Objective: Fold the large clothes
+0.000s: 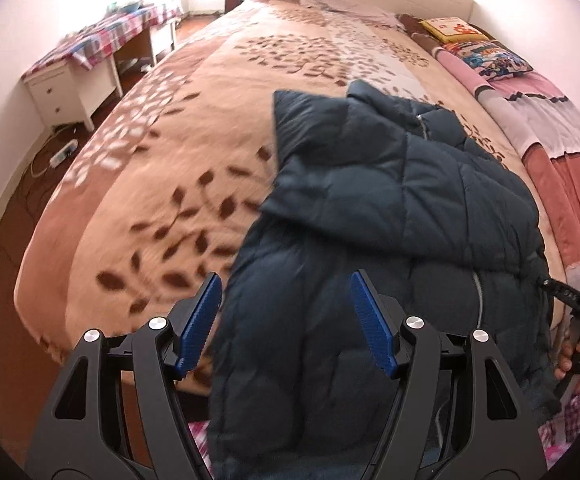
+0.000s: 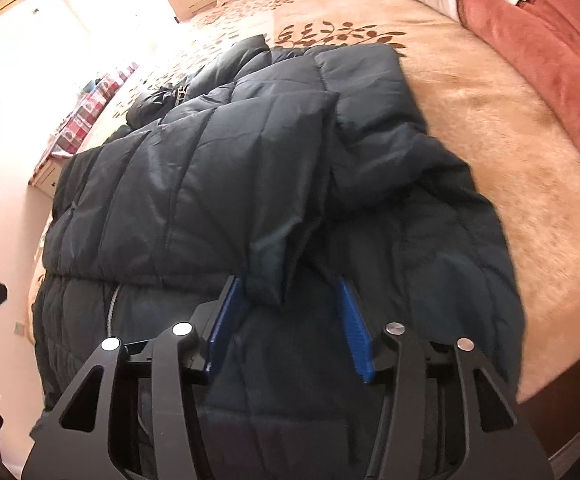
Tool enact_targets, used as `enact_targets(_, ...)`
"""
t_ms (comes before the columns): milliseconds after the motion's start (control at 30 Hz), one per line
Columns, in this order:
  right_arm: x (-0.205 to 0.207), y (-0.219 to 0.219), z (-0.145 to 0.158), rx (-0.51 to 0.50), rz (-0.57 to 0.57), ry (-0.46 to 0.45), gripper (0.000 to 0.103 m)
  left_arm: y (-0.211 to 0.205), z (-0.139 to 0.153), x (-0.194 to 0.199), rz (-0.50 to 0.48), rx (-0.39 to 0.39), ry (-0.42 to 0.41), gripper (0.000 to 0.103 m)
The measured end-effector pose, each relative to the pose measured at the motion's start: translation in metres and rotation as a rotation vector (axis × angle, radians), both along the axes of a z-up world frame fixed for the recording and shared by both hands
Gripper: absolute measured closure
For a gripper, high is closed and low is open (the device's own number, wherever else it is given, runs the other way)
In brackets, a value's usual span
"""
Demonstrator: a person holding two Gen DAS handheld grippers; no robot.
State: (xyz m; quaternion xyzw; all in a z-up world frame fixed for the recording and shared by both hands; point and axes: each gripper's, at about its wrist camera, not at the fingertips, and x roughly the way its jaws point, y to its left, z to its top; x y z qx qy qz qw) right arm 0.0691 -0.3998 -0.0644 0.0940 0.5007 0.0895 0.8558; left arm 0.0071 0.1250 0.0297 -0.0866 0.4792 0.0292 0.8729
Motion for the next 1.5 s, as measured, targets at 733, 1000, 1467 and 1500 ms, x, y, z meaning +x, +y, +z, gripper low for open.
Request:
enact_targets(733,-0.146,-0.079,0.021,0.059,0.045,0.072,0.04,-0.015,-0.038,-0.074,-0.176,-0.129,0.136,0.036)
enact_targets(1000,-0.166,-0.081,-0.016,-0.116,0.035,0.207,0.042,-0.036,-0.065,-0.072,-0.247,-0.063,0.253,0.036)
enact_targets(1467,-0.172,-0.09,-0.022,0.044,0.047,0.236,0.041,-0.029,-0.076,-0.093,-0.235,0.005,0.343,0.036)
enact_targets(1500,-0.173,-0.092,-0.022,0.061,0.056,0.235,0.041,-0.028,-0.076,-0.094,-0.225,0.004,0.344,0.036)
